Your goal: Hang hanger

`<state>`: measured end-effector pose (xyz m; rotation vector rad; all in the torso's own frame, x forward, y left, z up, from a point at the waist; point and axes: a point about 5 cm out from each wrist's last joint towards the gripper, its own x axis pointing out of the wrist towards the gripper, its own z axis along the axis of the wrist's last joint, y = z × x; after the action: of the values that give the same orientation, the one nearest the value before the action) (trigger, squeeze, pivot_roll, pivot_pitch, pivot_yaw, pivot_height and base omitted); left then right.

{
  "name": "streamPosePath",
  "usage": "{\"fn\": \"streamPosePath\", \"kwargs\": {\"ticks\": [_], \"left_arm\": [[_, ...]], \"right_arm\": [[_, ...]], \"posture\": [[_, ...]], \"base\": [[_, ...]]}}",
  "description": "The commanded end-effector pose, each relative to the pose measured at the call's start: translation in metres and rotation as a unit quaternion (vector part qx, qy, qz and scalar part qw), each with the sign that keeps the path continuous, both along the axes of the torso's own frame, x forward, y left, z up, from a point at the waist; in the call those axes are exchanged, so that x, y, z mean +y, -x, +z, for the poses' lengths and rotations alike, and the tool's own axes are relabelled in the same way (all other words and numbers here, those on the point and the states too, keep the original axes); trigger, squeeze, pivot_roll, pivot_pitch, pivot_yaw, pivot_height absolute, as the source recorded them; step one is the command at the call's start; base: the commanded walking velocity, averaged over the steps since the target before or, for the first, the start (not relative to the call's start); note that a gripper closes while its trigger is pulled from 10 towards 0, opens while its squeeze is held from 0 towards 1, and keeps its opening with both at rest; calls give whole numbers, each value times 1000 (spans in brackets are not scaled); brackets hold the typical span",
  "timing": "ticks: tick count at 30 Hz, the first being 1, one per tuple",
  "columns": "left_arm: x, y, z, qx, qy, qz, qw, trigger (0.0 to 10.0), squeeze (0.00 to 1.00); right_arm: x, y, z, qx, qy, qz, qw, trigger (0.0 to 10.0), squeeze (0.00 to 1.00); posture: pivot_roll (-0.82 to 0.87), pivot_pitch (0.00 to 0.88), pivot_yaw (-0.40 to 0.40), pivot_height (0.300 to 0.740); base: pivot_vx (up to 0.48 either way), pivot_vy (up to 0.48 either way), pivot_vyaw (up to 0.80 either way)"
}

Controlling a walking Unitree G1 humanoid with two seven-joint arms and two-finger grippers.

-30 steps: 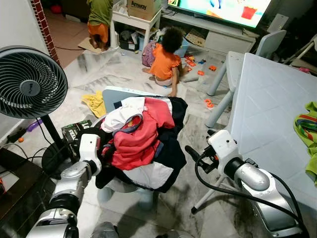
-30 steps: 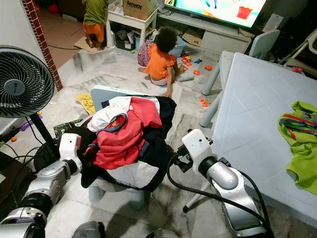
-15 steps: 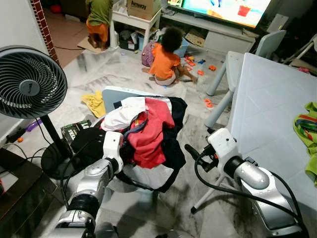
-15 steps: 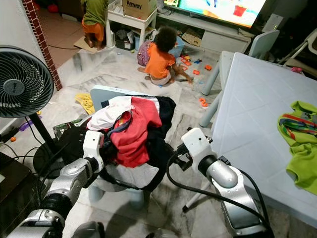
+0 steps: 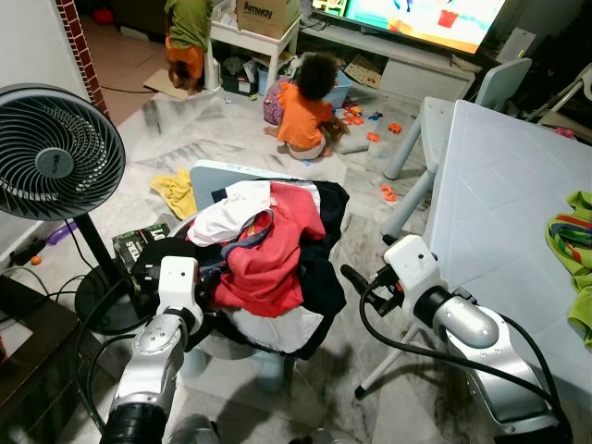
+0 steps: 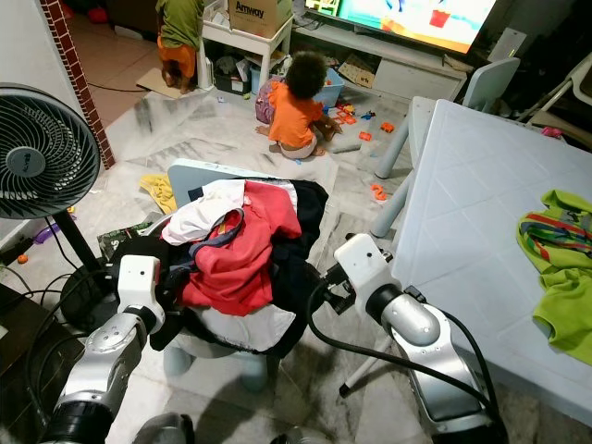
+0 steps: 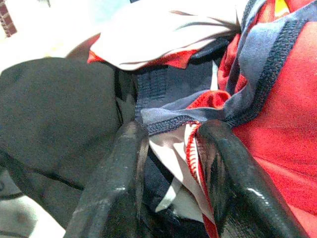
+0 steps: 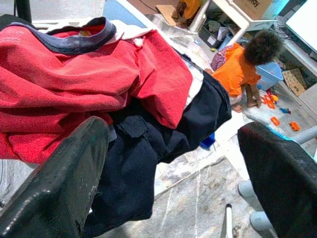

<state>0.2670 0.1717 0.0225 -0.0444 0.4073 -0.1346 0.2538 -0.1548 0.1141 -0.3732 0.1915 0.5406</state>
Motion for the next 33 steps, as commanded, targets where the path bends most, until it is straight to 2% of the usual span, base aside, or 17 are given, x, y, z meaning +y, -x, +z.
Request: {"fn": "streamPosePath", "kwargs": {"ticks": [1, 3, 6, 7, 9, 12, 16, 17, 18, 19, 24, 26, 33], "left_arm": [[-1, -5, 1, 4, 10, -12, 1000, 10000, 1000], [-1, -6, 1, 4, 12, -12, 1000, 10000, 1000], [1, -14, 7, 5, 23, -11, 1000, 10000, 1000], [1, -22, 12, 6, 38, -8, 999, 10000, 1000], [1, -22, 12, 6, 38, -8, 999, 10000, 1000], [-6, -27, 12, 36, 46, -37, 998, 10000, 1000], [-10, -26, 11, 54, 60, -40, 996, 10000, 1000], [-12, -26, 12, 54, 61, -46, 996, 10000, 106], [-13, -25, 13, 51, 59, -47, 996, 10000, 106], [-13, -25, 15, 48, 60, -45, 996, 10000, 0], [-12, -20, 22, 29, 62, -16, 998, 10000, 0], [-14, -14, 19, 40, 66, -16, 997, 10000, 0], [-10, -9, 7, 85, 69, -6, 994, 10000, 0]], "right_arm": [[-3, 0, 0, 3, 5, 0, 1000, 10000, 0], [-4, 0, 0, 3, 6, 0, 1000, 10000, 0], [-6, 0, 1, 2, 8, -2, 1000, 10000, 0], [-6, 1, 1, 2, 9, -2, 1000, 10000, 0], [-6, 1, 1, 2, 9, -2, 1000, 10000, 0], [-3, 1, 1, 0, 11, 3, 1000, 10000, 0], [-3, 0, 1, -1, 12, 4, 1000, 10000, 0], [-3, 0, 1, -1, 12, 4, 1000, 10000, 0], [-3, 0, 1, -1, 12, 4, 1000, 10000, 0], [-4, -1, 1, -1, 12, 3, 1000, 10000, 0], [-5, -1, 0, -2, 13, 1, 1000, 10000, 0], [-3, -1, 0, -2, 11, 2, 1000, 10000, 0], [-2, -3, 0, -4, 10, 4, 1000, 10000, 0]], "posture": [[-102, 42, -167, 740], [-102, 42, -167, 740], [-110, 43, -167, 740], [-111, 42, -167, 740], [-111, 42, -167, 740], [-110, 40, -166, 740], [-111, 40, -164, 740], [-111, 39, -163, 740], [-110, 38, -160, 740], [-110, 38, -160, 740], [-100, 38, -156, 740], [-92, 37, -157, 740], [-96, 33, -155, 740]], "base": [[0, 0, 0], [0, 0, 0], [0, 0, 0], [0, 0, 0], [0, 0, 0], [0, 0, 0], [0, 0, 0], [0, 0, 0], [0, 0, 0], [0, 0, 0], [0, 0, 0], [0, 0, 0], [0, 0, 0]]}}
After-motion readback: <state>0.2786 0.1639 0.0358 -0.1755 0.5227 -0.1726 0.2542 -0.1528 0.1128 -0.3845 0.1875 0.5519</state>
